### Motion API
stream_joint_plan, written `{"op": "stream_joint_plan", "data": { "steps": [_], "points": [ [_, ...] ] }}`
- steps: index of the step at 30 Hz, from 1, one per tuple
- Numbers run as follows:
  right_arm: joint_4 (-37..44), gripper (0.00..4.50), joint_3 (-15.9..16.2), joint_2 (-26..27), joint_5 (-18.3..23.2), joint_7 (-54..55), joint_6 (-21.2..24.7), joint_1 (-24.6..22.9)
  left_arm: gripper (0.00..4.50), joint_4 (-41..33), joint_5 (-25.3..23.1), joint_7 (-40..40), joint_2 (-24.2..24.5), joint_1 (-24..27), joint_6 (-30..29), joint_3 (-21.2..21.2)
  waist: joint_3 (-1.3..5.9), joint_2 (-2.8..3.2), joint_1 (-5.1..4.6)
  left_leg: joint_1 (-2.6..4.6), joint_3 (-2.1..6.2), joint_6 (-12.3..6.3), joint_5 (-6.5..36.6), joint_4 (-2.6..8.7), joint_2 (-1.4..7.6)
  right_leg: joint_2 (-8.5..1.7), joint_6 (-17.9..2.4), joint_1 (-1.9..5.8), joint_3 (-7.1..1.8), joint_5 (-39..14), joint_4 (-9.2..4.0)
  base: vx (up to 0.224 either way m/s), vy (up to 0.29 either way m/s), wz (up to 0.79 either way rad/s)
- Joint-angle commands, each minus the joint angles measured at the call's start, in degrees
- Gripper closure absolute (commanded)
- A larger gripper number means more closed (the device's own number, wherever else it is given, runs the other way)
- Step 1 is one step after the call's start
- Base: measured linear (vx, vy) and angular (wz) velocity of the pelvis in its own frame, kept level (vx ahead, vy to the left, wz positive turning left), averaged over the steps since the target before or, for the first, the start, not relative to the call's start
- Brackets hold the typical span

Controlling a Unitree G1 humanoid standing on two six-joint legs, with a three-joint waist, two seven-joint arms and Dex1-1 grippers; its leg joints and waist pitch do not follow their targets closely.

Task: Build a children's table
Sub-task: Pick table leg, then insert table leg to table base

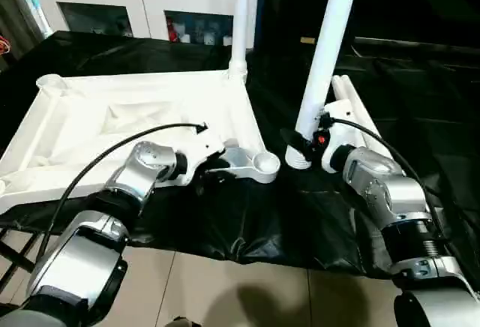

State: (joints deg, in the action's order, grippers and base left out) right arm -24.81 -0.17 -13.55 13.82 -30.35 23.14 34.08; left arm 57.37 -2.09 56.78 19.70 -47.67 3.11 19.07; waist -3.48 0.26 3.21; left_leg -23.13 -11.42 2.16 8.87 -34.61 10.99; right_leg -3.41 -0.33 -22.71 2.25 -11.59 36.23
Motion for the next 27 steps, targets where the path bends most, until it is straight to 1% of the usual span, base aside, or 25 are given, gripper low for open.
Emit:
{"op": "stream_joint_plan", "data": {
  "steps": [1, 5, 6, 10, 11, 14, 16, 17, 18, 19, 20, 21, 22, 23, 25, 26, 27],
  "points": [
    [1.6, 2.58, 0.0, 0.1, 0.0, -0.2, 0.3, 0.7, 3.65, 1.1, -0.8, 0.8, 0.2, -1.3, 0.3, 0.0, 4.96, 0.40, -0.02, 2.23, 1.18, -1.05, 9.1, 3.31, 2.13, -4.34, -15.7, 2.96, -2.26, 1.7, -3.61, 0.000, 0.000, 0.00],
    [1.5, 2.58, 0.1, 0.2, -0.1, -0.5, 0.2, 0.8, 4.00, 2.0, -1.2, 1.2, 0.3, -1.5, 0.6, -0.2, 4.93, 0.43, 0.04, 2.18, 1.21, -1.24, 8.9, 3.32, 2.14, -4.40, -15.7, 2.98, -2.27, 1.7, -3.66, 0.000, 0.000, 0.00],
    [1.5, 2.58, 0.2, 0.2, -0.1, -0.7, 0.2, 0.9, 4.07, 2.4, -1.4, 1.4, 0.3, -1.5, 0.7, -0.3, 4.97, 0.53, 0.05, 2.20, 1.21, -1.19, 8.8, 3.31, 2.17, -4.42, -15.8, 2.99, -2.26, 2.1, -3.55, 0.000, 0.000, 0.00],
    [1.3, 2.58, 0.4, 0.2, -0.1, -1.0, 0.0, 1.0, 4.34, 3.6, -2.2, 2.2, 0.1, -1.6, 1.1, -0.2, 4.92, 0.47, -0.33, 2.09, 1.22, -1.28, 9.2, 3.33, 2.09, -4.43, -16.2, 3.10, -2.23, 2.2, -3.64, 0.000, 0.000, 0.00],
    [1.3, 2.58, 0.4, 0.2, -0.1, -1.0, 0.0, 1.0, 4.34, 3.7, -2.3, 2.3, 0.1, -1.6, 1.1, -0.1, 4.87, 0.46, -0.40, 2.08, 1.22, -1.31, 9.4, 3.35, 2.09, -4.41, -16.2, 3.08, -2.23, 1.9, -3.69, 0.000, 0.000, 0.00],
    [1.9, 2.58, 0.6, 0.1, 0.4, -2.1, 0.6, 1.0, 4.48, 3.9, -3.5, 3.2, 0.2, -1.3, 0.8, 0.9, 4.85, 0.49, -0.68, 2.10, 1.27, -1.36, 9.8, 3.37, 2.11, -4.43, -16.3, 3.11, -2.22, 1.2, -3.77, 0.000, 0.000, 0.00],
    [2.7, 2.58, 0.2, 0.2, 2.5, -4.5, 2.2, 1.3, 4.50, 2.7, -4.2, 4.1, 0.1, -0.7, -0.6, 1.8, 4.79, 0.42, -0.74, 2.16, 1.23, -1.58, 10.1, 3.40, 2.15, -4.37, -16.6, 3.07, -2.22, 0.9, -3.83, 0.000, 0.000, 0.00],
    [3.1, 2.58, -0.1, 0.2, 3.4, -5.6, 2.8, 1.4, 4.50, 2.0, -4.3, 4.4, 0.1, -0.4, -1.3, 2.1, 4.83, 0.47, -0.66, 2.18, 1.26, -1.91, 10.2, 3.37, 2.24, -4.50, -16.8, 3.21, -2.24, 1.1, -3.80, 0.000, 0.000, 0.00],
    [3.6, 2.58, -0.2, 0.1, 4.5, -7.1, 3.6, 1.5, 4.50, 0.7, -3.6, 4.7, -0.5, 0.1, -2.6, 1.6, 4.79, 0.33, -0.67, 2.11, 1.24, -2.00, 10.1, 3.39, 2.29, -4.47, -16.8, 3.20, -2.22, 1.1, -3.73, 0.000, 0.000, 0.00],
    [3.8, 2.58, -0.3, 0.0, 5.1, -8.0, 4.0, 1.6, 4.50, -0.1, -3.0, 4.8, -0.9, 0.4, -3.4, 1.1, 4.79, 0.44, -0.55, 2.16, 1.23, -2.20, 9.8, 3.37, 2.33, -4.44, -16.8, 3.08, -2.20, 1.1, -3.72, 0.000, 0.000, 0.00],
    [3.8, 2.58, -0.3, 0.0, 5.1, -8.0, 4.0, 1.6, 4.50, -0.1, -3.0, 4.8, -0.9, 0.4, -3.4, 1.1, 4.82, 0.47, -0.48, 2.21, 1.23, -2.31, 9.7, 3.35, 2.40, -4.49, -16.9, 2.99, -2.22, 1.4, -3.72, 0.000, 0.000, 0.00],
    [3.7, 2.58, 0.0, -0.1, 5.3, -9.0, 4.1, 1.8, 4.50, -1.7, -2.1, 5.0, -1.6, 0.9, -4.4, 0.6, 4.82, 0.18, -0.52, 2.19, 1.21, -2.31, 9.5, 3.40, 2.46, -4.48, -17.1, 3.05, -2.20, 1.5, -3.65, 0.000, 0.000, 0.00],
    [3.2, 2.58, 0.2, -0.1, 5.2, -9.5, 4.0, 2.1, 4.50, -3.2, -1.4, 5.3, -2.1, 1.5, -5.2, 0.2, 4.85, 0.29, -0.39, 2.19, 1.23, -2.32, 9.3, 3.34, 2.42, -4.56, -17.2, 3.03, -2.20, 1.7, -3.63, 0.000, 0.000, 0.00],
    [3.2, 2.58, 0.2, -0.1, 5.2, -9.5, 4.0, 2.1, 4.50, -3.2, -1.4, 5.3, -2.1, 1.5, -5.2, 0.2, 4.85, 0.21, -0.29, 2.18, 1.17, -2.35, 9.1, 3.31, 2.42, -4.60, -17.3, 2.99, -2.22, 1.5, -3.61, 0.000, 0.000, 0.00],
    [0.3, 2.58, 0.7, 0.2, 4.0, -9.8, 2.5, 3.2, 4.50, -6.4, -0.2, 5.5, -3.2, 2.8, -7.4, -0.2, 4.84, 0.20, -0.05, 2.20, 1.12, -2.29, 8.7, 3.29, 2.42, -4.58, -17.2, 2.90, -2.24, 1.0, -3.64, 0.000, 0.000, 0.00],
    [-0.5, 2.58, 0.8, 0.4, 3.6, -9.7, 1.9, 3.5, 4.50, -6.8, -0.3, 5.4, -3.3, 3.0, -7.4, -0.1, 4.85, 0.04, 0.03, 2.20, 1.09, -2.26, 8.8, 3.29, 2.47, -4.65, -17.2, 2.83, -2.25, 0.8, -3.68, 0.000, 0.000, 0.00],
    [-1.8, 2.58, 0.8, 0.6, 3.1, -9.6, 1.2, 4.0, 4.50, -7.1, -0.4, 4.7, -3.6, 3.2, -7.8, -0.1, 4.75, 0.17, 0.18, 2.28, 1.07, -2.04, 9.1, 3.32, 2.40, -4.53, -16.7, 2.69, -2.26, -0.2, -3.84, 0.000, 0.000, 0.00]
  ]
}}
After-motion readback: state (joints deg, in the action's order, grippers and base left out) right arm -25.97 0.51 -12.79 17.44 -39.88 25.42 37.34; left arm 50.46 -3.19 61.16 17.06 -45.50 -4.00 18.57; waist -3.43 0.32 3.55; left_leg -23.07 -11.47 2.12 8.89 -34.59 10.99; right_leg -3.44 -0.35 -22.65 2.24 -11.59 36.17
